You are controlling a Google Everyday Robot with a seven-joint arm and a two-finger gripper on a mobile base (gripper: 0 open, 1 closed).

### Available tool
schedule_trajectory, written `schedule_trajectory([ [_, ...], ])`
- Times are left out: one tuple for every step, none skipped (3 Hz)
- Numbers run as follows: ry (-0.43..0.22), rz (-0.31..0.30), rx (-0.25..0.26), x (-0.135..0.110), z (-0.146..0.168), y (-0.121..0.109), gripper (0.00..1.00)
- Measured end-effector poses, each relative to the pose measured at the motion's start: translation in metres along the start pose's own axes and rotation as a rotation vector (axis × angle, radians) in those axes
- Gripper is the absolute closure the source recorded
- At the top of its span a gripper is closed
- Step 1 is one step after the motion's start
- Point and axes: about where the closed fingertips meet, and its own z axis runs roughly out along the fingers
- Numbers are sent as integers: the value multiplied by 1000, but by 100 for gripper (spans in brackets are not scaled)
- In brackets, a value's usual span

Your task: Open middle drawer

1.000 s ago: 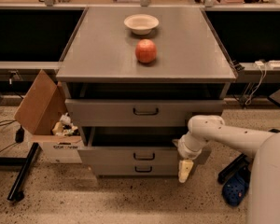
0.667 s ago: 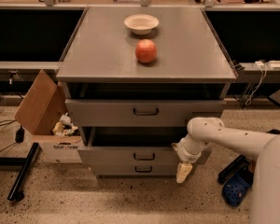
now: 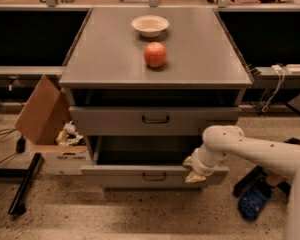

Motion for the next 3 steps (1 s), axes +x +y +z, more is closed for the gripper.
schedule_trajectory([
  [-4, 3, 2, -1, -2, -3, 88],
  [-9, 9, -2, -6, -9, 17, 100],
  [-9, 9, -2, -6, -9, 16, 100],
])
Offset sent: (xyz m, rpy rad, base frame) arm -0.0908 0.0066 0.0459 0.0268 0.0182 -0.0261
